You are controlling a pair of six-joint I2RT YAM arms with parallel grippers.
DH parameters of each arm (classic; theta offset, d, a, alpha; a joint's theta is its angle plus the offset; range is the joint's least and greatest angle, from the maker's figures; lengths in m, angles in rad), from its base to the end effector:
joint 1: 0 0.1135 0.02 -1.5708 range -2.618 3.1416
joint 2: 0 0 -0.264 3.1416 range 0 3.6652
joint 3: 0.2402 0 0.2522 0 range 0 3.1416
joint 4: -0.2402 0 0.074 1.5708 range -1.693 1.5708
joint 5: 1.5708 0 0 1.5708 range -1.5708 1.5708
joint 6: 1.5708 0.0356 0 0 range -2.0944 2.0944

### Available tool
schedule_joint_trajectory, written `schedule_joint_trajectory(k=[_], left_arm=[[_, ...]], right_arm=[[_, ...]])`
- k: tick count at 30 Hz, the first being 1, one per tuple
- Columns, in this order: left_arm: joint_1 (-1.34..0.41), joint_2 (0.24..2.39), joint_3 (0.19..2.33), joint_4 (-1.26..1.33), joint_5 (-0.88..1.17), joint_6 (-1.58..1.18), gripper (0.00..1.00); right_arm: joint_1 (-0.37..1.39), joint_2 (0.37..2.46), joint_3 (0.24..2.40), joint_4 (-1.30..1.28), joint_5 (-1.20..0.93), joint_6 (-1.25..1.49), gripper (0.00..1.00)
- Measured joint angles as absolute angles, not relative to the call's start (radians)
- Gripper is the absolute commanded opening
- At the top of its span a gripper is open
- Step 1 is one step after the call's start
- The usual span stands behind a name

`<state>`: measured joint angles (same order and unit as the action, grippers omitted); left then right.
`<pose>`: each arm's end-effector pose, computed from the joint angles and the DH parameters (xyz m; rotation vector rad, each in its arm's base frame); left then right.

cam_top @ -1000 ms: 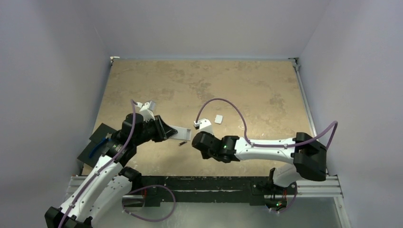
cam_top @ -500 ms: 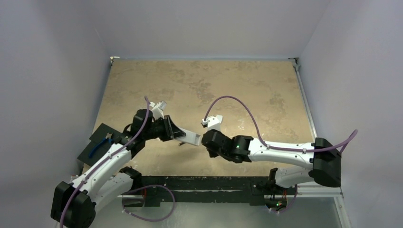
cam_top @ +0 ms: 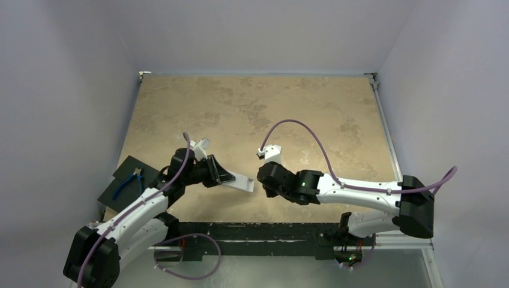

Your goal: Load the batteries into the remote control

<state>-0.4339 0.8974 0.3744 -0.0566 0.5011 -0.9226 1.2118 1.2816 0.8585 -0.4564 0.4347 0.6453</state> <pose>0.1612 -0.0935 0.1919 -0.2535 2.3635 -1.2679 0.1055 0.2386 0.2388 -0.4809 2.3259 0.3695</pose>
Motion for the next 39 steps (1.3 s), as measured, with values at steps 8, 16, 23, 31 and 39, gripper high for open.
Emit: schedule_joint_trajectory(k=[8,16,23,31,39], left_arm=[[-0.475,0.838,0.27,0.012,0.419,-1.044,0.0],[-0.529,0.835,0.215,0.053,0.332,-1.134,0.0],[-0.604,0.835,0.175,0.113,0.252,-1.213,0.13],[-0.69,0.831,0.165,0.13,0.161,-1.274,0.32],[-0.75,0.83,0.154,0.08,0.097,-1.303,0.51]], right_arm=[[1.19,1.286,0.858,-0.455,0.426,0.642,0.02],[1.183,1.294,0.842,-0.44,0.409,0.638,0.03],[1.179,1.315,0.83,-0.42,0.395,0.635,0.03],[1.171,1.322,0.811,-0.402,0.375,0.631,0.03],[1.165,1.322,0.809,-0.389,0.37,0.627,0.04]])
